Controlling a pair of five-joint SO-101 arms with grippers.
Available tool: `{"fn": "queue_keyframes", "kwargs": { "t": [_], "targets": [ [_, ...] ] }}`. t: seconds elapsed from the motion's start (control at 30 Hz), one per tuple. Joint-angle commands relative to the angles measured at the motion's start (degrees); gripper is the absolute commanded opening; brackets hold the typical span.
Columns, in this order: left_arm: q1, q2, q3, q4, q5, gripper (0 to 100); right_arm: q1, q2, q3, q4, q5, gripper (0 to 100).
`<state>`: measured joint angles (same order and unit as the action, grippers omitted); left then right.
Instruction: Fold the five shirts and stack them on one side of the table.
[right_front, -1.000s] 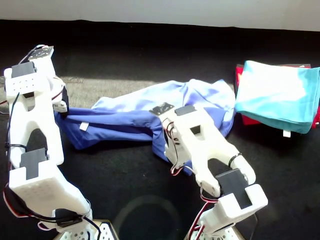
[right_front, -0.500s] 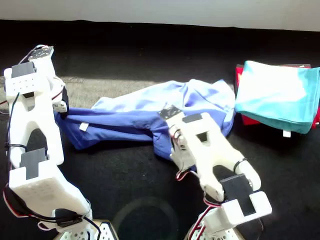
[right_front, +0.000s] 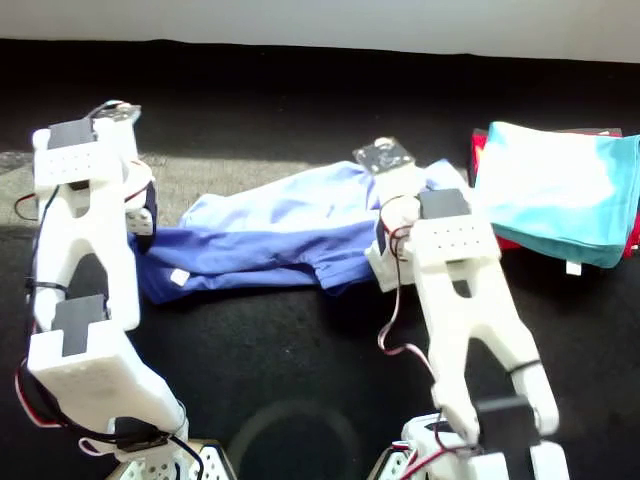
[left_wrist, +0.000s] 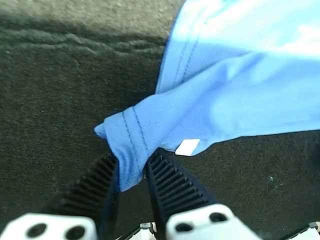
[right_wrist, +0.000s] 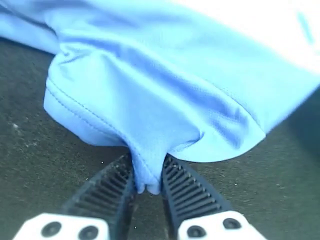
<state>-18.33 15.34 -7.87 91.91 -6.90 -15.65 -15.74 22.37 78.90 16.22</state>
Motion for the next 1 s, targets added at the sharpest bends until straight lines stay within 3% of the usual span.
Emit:
{"fn": "queue_keyframes", "kwargs": {
  "t": [0.0,0.13,0.47,0.73,0.97],
  "targets": [
    [4.0,-0.9,-2.3,3.2,-0.4,1,2.0,-8.7,-1.1,0.0,0.2,0.6],
    [6.2,-1.0,-2.2,7.0,-1.7,1,3.5,-10.1,0.8,-0.4,3.5,0.6],
    [6.4,-6.8,-4.4,8.2,-2.5,1,11.8,-10.8,0.0,-6.6,3.2,0.6],
    [6.5,-25.1,-7.6,7.8,-4.0,1,13.0,-10.8,-18.8,1.6,3.2,0.6],
    [6.5,-31.9,-7.6,7.6,-5.0,1,13.0,-10.8,-34.6,3.3,3.2,0.6]
  ]
}}
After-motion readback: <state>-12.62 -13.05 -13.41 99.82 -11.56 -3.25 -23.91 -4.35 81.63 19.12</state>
